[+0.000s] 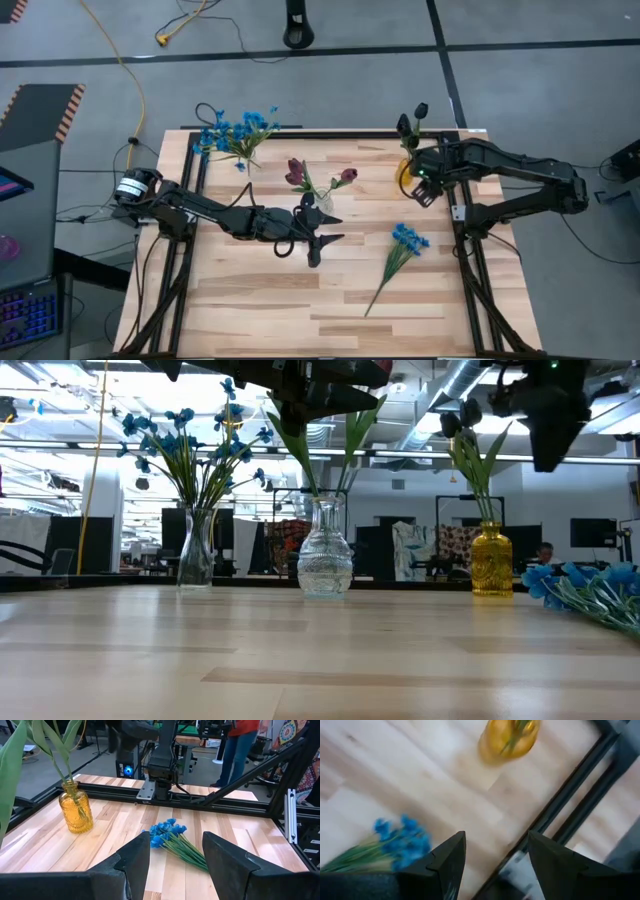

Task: Sort flowers into vase by color
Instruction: Put the blue flower into the top transparent vase

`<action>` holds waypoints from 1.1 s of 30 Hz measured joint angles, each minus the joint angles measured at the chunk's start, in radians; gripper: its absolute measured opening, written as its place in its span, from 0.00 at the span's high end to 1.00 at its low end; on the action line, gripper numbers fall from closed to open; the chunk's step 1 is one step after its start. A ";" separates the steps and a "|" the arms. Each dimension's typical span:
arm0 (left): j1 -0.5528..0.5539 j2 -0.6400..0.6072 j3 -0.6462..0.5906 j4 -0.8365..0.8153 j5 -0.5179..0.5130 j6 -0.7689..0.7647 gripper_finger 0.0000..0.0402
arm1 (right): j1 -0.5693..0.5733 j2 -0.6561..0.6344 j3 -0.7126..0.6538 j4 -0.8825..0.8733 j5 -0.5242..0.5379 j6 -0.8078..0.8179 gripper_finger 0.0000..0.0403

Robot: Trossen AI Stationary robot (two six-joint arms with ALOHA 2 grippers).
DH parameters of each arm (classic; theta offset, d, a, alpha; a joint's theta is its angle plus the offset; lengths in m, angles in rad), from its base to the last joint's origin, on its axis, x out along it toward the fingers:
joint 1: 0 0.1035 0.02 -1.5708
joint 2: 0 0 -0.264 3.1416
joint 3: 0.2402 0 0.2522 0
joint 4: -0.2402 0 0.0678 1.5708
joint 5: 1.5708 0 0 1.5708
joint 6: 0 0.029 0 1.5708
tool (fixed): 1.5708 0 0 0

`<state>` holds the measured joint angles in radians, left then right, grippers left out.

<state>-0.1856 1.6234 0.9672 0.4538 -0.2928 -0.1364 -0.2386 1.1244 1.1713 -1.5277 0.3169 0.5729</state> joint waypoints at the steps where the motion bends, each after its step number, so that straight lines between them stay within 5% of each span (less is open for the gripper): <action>1: 0.000 0.000 0.000 0.000 0.000 0.000 0.58 | 0.000 0.000 0.000 -0.007 -0.030 0.029 0.41; 7: 0.000 0.000 0.000 0.000 0.000 0.000 0.58 | 0.036 0.000 0.000 -0.021 -0.191 0.223 0.41; 21: 0.000 0.000 0.000 -0.034 -0.001 0.020 0.58 | 0.461 0.031 0.000 0.100 -0.191 0.930 0.41; 33: 0.000 0.000 0.000 -0.077 -0.002 0.021 0.58 | 0.757 0.291 0.000 0.259 -0.187 1.350 0.41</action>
<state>-0.1854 1.6230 0.9668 0.3763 -0.2951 -0.1158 0.5183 1.4155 1.1713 -1.2686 0.1298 1.9232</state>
